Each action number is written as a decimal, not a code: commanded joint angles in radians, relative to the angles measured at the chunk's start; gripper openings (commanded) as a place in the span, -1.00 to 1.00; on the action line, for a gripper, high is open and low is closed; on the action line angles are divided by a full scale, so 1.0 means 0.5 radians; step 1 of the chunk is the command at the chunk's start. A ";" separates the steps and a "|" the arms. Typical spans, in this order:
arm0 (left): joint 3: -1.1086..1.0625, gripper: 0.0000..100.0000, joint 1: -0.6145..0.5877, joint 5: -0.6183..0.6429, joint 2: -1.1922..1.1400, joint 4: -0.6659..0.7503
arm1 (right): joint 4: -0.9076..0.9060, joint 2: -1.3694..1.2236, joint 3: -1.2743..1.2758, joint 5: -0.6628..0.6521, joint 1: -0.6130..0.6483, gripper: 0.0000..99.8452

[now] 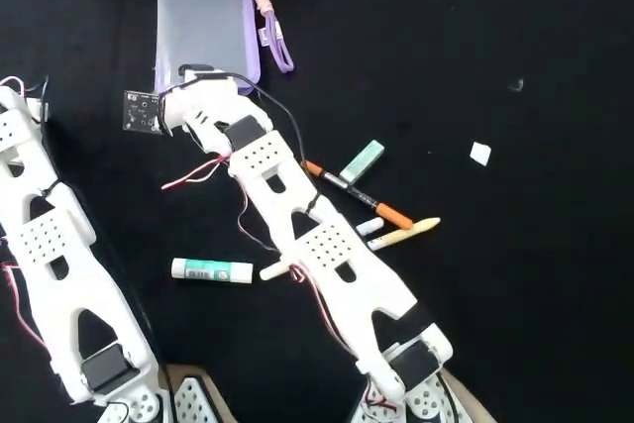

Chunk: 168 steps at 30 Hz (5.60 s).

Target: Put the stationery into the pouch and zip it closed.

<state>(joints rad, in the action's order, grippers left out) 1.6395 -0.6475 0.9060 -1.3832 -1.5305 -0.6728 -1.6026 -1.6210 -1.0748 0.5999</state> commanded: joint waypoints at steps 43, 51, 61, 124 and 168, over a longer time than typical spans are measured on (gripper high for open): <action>0.041 -0.53 -0.023 0.021 0.031 0.083 | -1.906 1.511 -0.106 0.046 0.129 -0.98; 0.038 -0.53 -0.020 0.021 0.031 0.083 | -2.188 2.079 -0.087 0.049 0.055 -0.98; 0.038 -0.53 -0.017 0.021 0.031 0.083 | -2.188 2.595 -0.026 0.049 -0.181 -0.98; 0.038 -0.53 0.026 0.009 0.028 0.071 | -1.258 1.610 1.548 2.231 -0.089 -0.59; 0.038 -0.53 0.023 0.009 0.028 0.077 | -1.866 1.300 -0.091 1.835 -0.230 -0.98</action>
<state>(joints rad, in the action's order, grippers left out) 1.6395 -0.6475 0.9137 -1.3848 -1.5029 -1.6026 -1.1193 -1.6210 -0.1435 0.5063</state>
